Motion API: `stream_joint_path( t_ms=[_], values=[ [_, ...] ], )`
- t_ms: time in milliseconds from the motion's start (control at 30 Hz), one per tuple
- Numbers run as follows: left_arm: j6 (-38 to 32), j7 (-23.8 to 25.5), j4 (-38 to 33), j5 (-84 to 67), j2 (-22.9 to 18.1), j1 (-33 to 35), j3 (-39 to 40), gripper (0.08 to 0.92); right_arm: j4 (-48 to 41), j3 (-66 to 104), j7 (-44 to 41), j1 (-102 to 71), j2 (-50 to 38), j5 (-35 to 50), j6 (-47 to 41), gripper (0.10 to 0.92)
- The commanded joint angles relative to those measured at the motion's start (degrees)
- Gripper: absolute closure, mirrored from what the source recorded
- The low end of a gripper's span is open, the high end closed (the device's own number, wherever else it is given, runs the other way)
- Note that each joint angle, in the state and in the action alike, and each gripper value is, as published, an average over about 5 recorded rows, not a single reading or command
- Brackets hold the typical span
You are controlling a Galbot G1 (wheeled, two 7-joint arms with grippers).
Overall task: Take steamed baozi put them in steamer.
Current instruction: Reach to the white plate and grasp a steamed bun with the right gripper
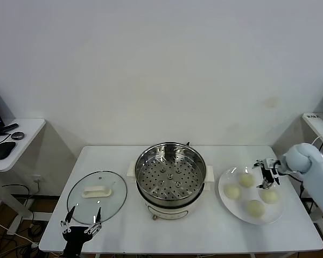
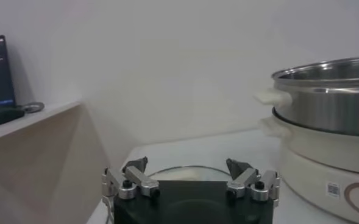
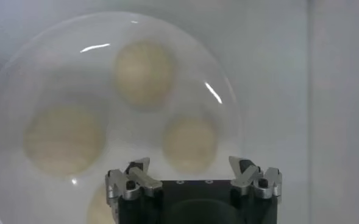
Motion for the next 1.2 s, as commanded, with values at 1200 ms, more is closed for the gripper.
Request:
stream_joint_path(
  t_ms=[1200],
  values=[
    [-0.65,-0.19,-1.23,0.13,-0.33,0.97,-1.13,0.177,-11.93,-6.92,0.3,5.89,9.16,-4.11,-1.98,0.503]
  ],
)
